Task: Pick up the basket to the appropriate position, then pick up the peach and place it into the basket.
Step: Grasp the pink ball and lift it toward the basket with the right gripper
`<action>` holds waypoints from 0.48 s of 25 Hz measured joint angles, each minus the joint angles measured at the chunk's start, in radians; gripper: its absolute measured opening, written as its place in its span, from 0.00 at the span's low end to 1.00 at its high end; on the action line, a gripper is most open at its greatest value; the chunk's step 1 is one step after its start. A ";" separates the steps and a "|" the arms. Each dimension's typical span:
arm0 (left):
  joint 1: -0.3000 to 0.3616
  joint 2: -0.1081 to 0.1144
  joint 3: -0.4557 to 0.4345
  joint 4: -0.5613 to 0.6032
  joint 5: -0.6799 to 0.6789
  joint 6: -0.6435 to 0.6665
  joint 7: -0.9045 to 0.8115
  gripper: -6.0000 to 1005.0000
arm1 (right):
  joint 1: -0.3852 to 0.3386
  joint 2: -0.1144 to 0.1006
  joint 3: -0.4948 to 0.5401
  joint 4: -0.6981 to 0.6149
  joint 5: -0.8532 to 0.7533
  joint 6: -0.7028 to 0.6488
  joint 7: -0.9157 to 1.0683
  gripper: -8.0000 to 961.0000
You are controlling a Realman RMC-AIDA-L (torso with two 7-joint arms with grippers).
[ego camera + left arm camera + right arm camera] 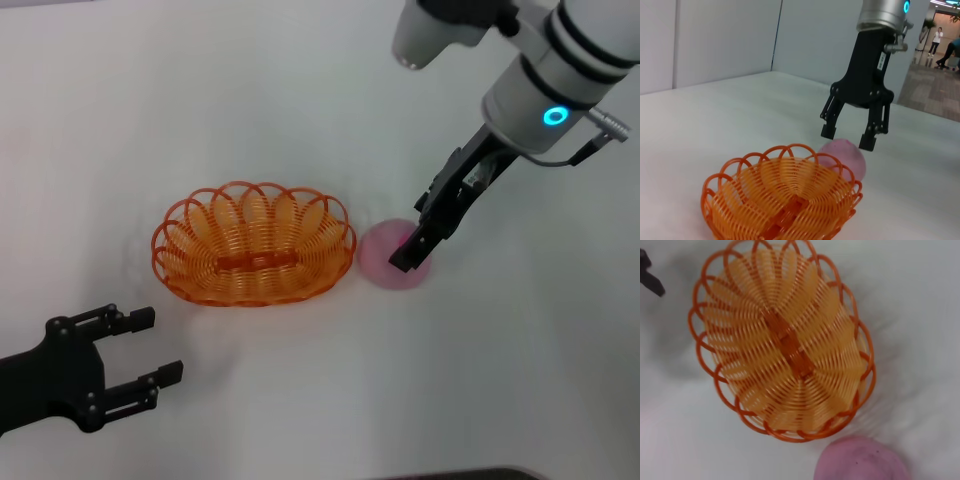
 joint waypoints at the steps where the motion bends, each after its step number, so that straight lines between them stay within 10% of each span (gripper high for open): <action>1: 0.001 0.000 0.000 0.000 0.000 0.000 0.000 0.70 | -0.001 0.000 -0.019 0.000 0.002 0.010 0.003 0.98; 12: 0.004 -0.001 0.000 0.000 0.001 0.000 0.000 0.70 | -0.004 0.002 -0.130 0.028 0.048 0.094 0.030 0.99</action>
